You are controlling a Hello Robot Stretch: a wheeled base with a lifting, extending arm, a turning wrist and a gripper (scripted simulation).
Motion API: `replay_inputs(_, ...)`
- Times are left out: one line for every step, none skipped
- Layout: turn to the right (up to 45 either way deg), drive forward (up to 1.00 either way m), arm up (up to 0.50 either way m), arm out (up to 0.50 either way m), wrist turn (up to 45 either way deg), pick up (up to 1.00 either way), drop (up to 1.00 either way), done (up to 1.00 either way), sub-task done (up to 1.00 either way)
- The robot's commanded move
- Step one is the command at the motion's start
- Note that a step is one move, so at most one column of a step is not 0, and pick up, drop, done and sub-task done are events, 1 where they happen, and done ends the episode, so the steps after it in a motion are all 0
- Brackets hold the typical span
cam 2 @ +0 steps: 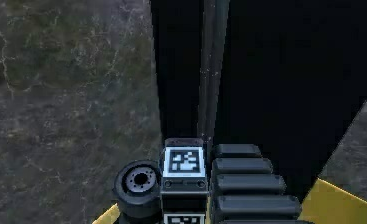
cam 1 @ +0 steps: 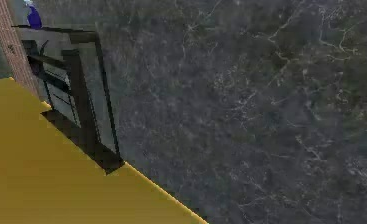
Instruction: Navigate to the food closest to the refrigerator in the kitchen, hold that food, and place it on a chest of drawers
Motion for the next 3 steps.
replay_inputs(-45.0, 0.0, 0.0, 0.0, 0.0, 0.0, 0.0, 0.0, 0.0)
replay_inputs(-27.0, 0.0, 0.0, 0.0, 0.0, 0.0, 0.0, 0.0, 0.0)
replay_inputs(0.0, 0.9, 0.0, 0.0, 0.0, 0.0, 0.0, 0.0, 0.0)
